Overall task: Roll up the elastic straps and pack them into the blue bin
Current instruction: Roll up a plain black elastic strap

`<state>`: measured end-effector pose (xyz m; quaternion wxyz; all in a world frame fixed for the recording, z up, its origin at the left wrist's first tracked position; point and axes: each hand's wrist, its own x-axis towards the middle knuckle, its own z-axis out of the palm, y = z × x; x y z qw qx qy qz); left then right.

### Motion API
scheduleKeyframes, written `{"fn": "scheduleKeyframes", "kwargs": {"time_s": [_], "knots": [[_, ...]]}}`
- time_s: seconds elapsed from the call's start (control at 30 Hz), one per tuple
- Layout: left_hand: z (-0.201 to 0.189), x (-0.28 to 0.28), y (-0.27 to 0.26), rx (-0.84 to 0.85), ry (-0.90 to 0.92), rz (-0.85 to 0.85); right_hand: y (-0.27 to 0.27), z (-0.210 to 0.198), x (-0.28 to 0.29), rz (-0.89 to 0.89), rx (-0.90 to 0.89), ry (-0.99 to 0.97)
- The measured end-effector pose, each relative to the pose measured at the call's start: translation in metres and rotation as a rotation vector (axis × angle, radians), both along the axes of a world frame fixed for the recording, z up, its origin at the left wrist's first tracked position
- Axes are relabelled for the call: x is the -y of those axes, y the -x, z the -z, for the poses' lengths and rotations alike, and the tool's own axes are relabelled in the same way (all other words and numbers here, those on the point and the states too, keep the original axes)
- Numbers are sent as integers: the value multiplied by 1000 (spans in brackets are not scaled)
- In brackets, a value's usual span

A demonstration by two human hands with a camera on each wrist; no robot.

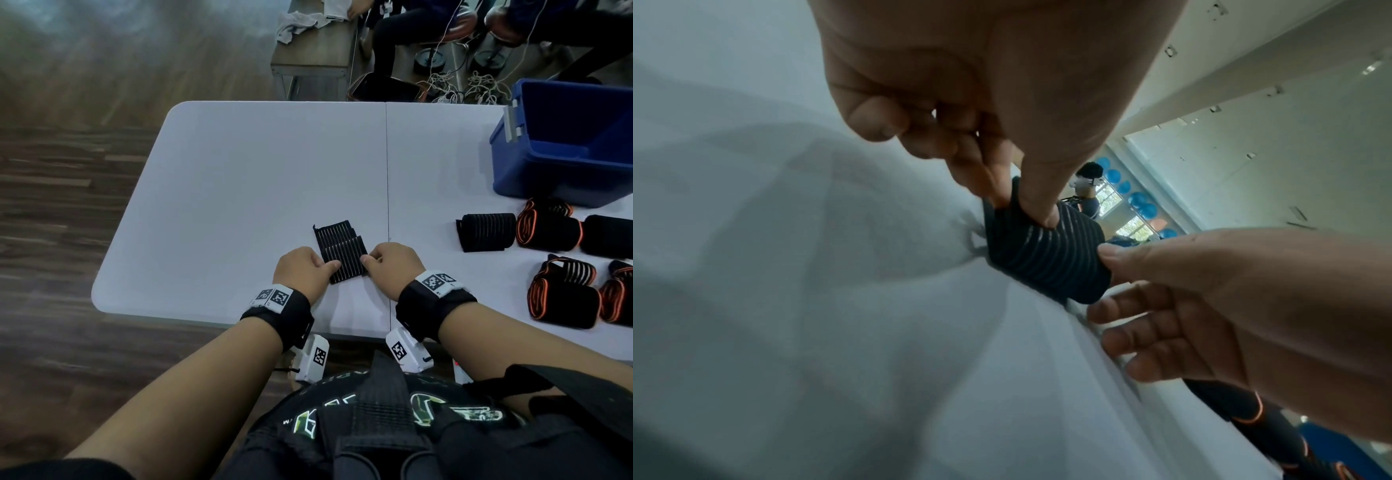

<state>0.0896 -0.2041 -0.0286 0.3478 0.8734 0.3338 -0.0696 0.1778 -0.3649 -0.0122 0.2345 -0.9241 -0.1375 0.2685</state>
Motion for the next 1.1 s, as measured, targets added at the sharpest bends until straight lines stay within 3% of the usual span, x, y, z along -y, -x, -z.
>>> {"fn": "scheduleKeyframes", "kwargs": {"time_s": [0.33, 0.57, 0.9, 1.1], "knots": [[3, -3, -1, 91, -90, 109, -4, -5, -10, 285, -181, -344], [-1, -8, 4, 106, -20, 114, -2, -10, -13, 448, -459, -595], [10, -8, 19, 127, 89, 134, 3, -8, -13, 117, -391, -574], [8, -9, 15, 110, 140, 284, 11, -17, -10, -9, -270, -553]]}}
